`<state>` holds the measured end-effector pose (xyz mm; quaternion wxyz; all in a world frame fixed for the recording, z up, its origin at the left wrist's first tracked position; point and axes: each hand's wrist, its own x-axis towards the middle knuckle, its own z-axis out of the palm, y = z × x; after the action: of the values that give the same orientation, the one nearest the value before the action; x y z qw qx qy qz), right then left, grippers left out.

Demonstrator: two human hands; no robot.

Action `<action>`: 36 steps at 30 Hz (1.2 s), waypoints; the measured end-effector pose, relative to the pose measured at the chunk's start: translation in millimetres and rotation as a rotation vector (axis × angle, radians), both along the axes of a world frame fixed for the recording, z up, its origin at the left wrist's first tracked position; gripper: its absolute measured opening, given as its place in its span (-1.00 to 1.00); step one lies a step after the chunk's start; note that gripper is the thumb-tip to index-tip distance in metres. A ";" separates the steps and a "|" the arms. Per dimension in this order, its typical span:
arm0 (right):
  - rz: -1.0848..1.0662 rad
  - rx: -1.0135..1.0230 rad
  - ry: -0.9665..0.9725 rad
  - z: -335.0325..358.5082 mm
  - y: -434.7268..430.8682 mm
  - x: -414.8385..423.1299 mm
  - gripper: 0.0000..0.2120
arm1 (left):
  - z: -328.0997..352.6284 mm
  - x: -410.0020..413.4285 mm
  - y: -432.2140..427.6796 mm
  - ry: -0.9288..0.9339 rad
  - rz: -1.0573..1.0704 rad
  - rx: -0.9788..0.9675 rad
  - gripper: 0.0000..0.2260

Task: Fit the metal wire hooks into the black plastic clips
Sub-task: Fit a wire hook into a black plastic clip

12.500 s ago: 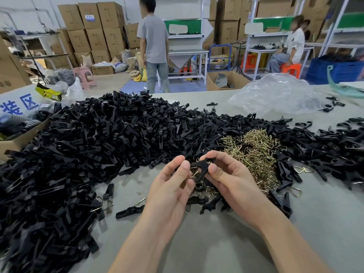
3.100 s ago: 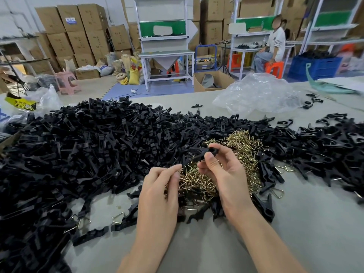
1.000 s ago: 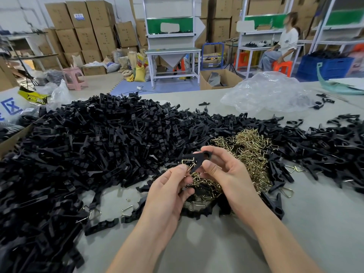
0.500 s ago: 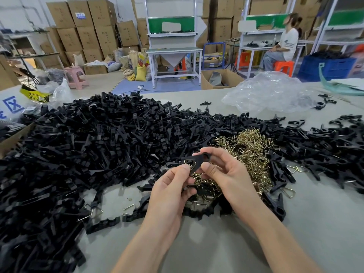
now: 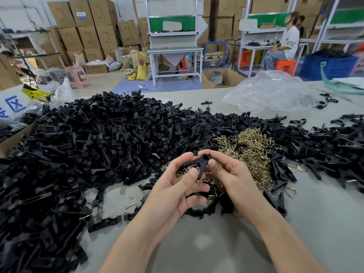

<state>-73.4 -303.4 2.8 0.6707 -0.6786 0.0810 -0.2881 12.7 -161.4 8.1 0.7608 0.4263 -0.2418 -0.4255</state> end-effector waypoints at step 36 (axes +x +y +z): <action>0.047 0.060 0.100 1.8 -6.3 -9.4 -0.73 | -7.2 -1.4 2.5 0.263 -0.129 -0.036 -0.76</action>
<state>-82.8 -309.7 4.6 0.6924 -0.6735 0.1070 -0.2358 11.3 -158.9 0.8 0.7645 0.3366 -0.1746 -0.5213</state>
